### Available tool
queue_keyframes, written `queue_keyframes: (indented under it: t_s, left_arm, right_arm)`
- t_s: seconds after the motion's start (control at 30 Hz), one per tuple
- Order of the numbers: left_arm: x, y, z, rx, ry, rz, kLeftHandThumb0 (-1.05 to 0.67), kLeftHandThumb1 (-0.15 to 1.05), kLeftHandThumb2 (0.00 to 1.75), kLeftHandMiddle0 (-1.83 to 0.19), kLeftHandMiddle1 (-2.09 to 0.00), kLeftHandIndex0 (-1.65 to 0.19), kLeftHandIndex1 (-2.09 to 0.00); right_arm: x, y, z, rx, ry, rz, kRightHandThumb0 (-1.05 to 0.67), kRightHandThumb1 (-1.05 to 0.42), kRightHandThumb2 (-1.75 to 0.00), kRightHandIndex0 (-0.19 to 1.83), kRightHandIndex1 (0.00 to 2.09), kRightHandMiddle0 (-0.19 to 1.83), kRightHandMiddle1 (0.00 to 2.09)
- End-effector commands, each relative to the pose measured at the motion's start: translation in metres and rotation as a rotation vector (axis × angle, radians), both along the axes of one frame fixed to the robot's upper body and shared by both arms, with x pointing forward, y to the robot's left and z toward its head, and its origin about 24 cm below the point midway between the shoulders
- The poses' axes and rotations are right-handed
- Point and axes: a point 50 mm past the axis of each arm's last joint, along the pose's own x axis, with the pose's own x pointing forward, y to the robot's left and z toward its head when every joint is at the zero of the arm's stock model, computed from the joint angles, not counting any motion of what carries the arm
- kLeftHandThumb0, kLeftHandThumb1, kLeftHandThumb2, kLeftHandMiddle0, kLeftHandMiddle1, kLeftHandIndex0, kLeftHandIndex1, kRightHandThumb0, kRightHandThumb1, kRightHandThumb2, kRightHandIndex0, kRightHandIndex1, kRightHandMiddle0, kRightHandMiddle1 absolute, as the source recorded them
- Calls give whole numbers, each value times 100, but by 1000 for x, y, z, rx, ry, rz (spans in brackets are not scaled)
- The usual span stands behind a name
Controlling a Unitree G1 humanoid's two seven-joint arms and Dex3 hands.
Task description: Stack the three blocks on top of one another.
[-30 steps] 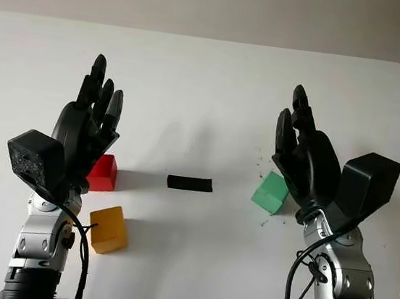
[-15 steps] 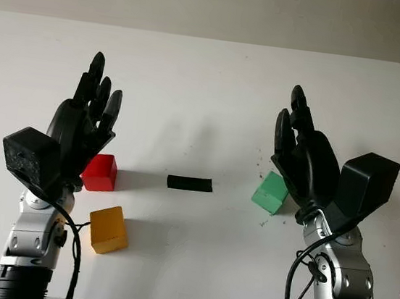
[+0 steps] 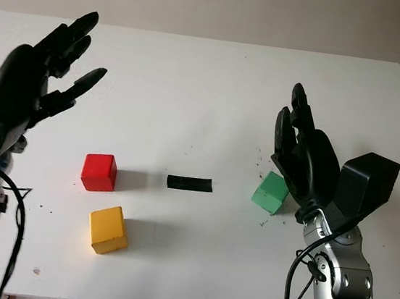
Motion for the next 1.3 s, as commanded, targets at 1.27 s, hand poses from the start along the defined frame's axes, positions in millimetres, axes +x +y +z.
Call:
queue_keyframes:
  t_s: [1.27]
  left_arm:
    - [-21, -27, 2, 762, 375, -84, -85, 95, 4, -7, -6, -43, -8]
  right_arm:
    - [-1, -1, 7, 9, -12, 19, -72, -105, -66, -19, 0, -19, 0]
